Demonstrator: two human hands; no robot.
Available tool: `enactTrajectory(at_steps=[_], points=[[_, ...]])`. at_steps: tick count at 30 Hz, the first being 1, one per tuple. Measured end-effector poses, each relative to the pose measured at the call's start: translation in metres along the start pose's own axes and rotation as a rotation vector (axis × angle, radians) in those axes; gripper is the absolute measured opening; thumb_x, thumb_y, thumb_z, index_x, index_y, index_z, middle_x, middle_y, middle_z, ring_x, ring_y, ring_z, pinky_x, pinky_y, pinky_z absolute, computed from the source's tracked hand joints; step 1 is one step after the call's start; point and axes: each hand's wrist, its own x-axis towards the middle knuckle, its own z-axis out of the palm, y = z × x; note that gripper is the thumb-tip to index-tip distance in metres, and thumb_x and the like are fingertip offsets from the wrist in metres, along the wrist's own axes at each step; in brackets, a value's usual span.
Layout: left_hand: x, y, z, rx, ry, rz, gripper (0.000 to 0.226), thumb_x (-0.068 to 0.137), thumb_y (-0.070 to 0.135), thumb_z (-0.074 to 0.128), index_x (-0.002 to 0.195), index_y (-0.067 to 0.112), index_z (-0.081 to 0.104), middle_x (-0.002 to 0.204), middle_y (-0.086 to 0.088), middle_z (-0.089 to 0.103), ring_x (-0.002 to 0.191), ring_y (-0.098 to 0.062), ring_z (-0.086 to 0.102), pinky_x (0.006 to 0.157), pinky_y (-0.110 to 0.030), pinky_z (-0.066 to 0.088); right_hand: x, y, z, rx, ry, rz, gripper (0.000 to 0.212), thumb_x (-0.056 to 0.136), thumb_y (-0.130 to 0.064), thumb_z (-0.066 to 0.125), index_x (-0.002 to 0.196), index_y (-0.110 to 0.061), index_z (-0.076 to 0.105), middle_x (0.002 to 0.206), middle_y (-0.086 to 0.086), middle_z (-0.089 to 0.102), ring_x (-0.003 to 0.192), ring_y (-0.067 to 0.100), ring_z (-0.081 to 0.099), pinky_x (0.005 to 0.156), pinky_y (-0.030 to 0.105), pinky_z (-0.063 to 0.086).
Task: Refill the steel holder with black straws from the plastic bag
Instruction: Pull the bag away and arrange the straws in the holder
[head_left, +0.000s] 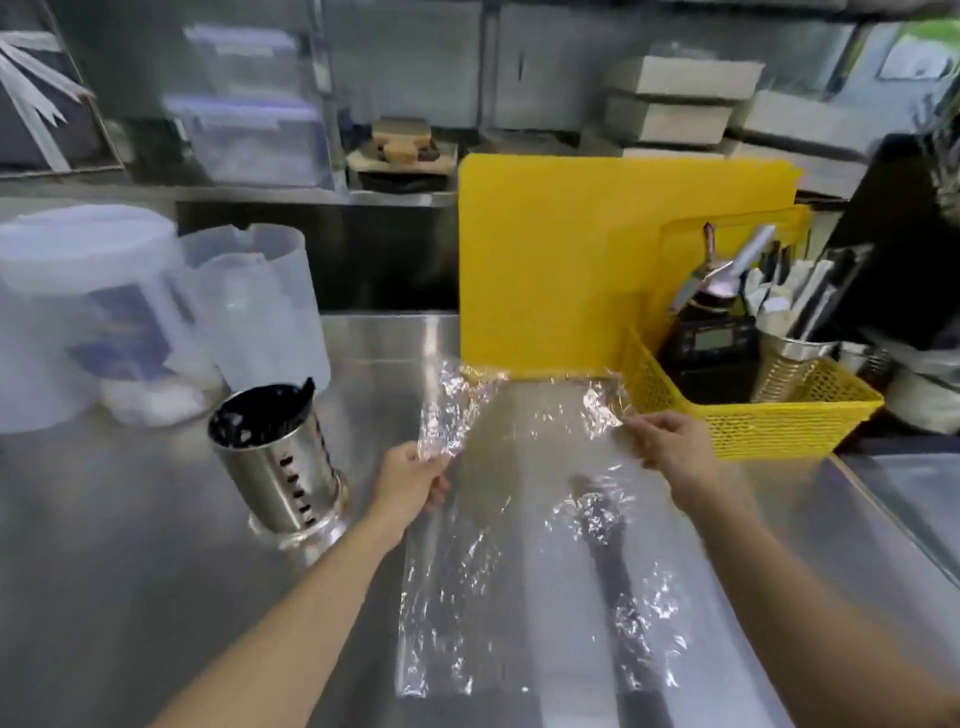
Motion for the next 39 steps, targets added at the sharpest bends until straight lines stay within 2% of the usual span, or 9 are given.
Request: enactTrajectory(at_steps=[4,9,13,15,19,21,25,31,39], points=[[-0.006,-0.029,0.015,-0.011,0.040,-0.145,0.011,0.087,0.011,0.059,0.090,0.010,0.048,0.065,-0.006,0.056,0.048,-0.013,0.049,0.039,-0.019,0.037,0.000,0.042,0.005,-0.035,-0.070,0.141,0.021,0.087,-0.008,0.059,0.096,0.011,0.061,0.064,0.011,0.057,0.053,0.020,0.049,0.050,0.027,0.039],[-0.011,-0.030,0.020,-0.033,0.046,-0.186,0.040,0.084,0.016,0.064,0.118,0.008,0.044,0.076,-0.002,0.056,0.057,-0.013,0.046,0.045,-0.018,0.037,0.010,0.074,0.006,-0.090,-0.110,0.219,0.028,0.084,-0.009,0.065,0.107,0.005,0.056,0.064,0.011,0.053,0.041,0.013,0.050,0.032,0.015,0.038],[-0.011,-0.029,0.019,0.022,0.062,-0.230,0.052,0.087,0.021,0.061,0.132,0.005,0.040,0.106,-0.004,0.059,0.066,-0.010,0.051,0.047,-0.015,0.041,0.022,0.088,0.001,-0.236,-0.159,0.219,0.021,0.081,-0.017,0.069,0.095,-0.004,0.060,0.065,0.007,0.053,0.061,0.023,0.051,0.050,0.024,0.045],[-0.011,-0.027,0.016,0.112,0.086,-0.204,0.050,0.089,0.025,0.059,0.130,0.001,0.043,0.118,-0.006,0.057,0.078,-0.012,0.055,0.060,-0.015,0.042,0.026,0.088,0.002,-0.373,-0.155,0.186,0.016,0.079,-0.019,0.069,0.076,-0.007,0.059,0.060,0.004,0.049,0.067,0.025,0.050,0.061,0.029,0.040],[-0.011,-0.018,0.003,0.375,0.074,-0.144,0.034,0.089,0.036,0.056,0.111,0.010,0.056,0.109,-0.007,0.060,0.094,-0.020,0.055,0.080,-0.025,0.039,0.027,0.065,0.012,-0.491,-0.142,0.119,0.026,0.081,-0.013,0.064,0.063,0.004,0.055,0.057,0.009,0.044,0.057,0.024,0.042,0.055,0.030,0.032],[-0.011,-0.010,-0.005,0.478,0.087,-0.077,0.019,0.087,0.037,0.056,0.089,0.018,0.058,0.091,-0.001,0.061,0.086,-0.021,0.057,0.079,-0.030,0.044,0.028,0.051,0.019,-0.471,-0.131,0.069,0.025,0.081,-0.012,0.065,0.079,0.013,0.060,0.069,0.014,0.051,0.066,0.027,0.048,0.061,0.033,0.036],[-0.020,0.015,-0.025,0.539,0.171,0.097,0.013,0.086,0.038,0.054,0.081,0.027,0.058,0.081,0.010,0.060,0.088,-0.018,0.062,0.074,-0.026,0.045,0.016,0.016,0.044,-0.414,-0.198,-0.024,0.024,0.082,-0.017,0.066,0.101,-0.003,0.061,0.090,0.016,0.063,0.079,0.031,0.060,0.064,0.034,0.042],[-0.040,0.053,-0.062,0.424,0.227,0.398,0.013,0.087,0.031,0.055,0.082,0.023,0.064,0.079,0.005,0.068,0.068,-0.012,0.059,0.070,-0.029,0.051,-0.027,-0.039,0.099,-0.280,-0.416,-0.122,0.015,0.086,-0.011,0.062,0.098,-0.002,0.061,0.085,0.014,0.066,0.067,0.023,0.059,0.059,0.030,0.041],[-0.058,0.057,-0.142,0.437,0.346,0.594,0.020,0.082,0.032,0.050,0.083,0.019,0.066,0.076,0.005,0.070,0.074,-0.017,0.065,0.071,-0.040,0.053,-0.083,-0.089,0.185,-0.173,-0.585,-0.221,0.016,0.085,-0.012,0.064,0.099,-0.008,0.058,0.083,0.009,0.063,0.063,0.015,0.057,0.050,0.015,0.043]])
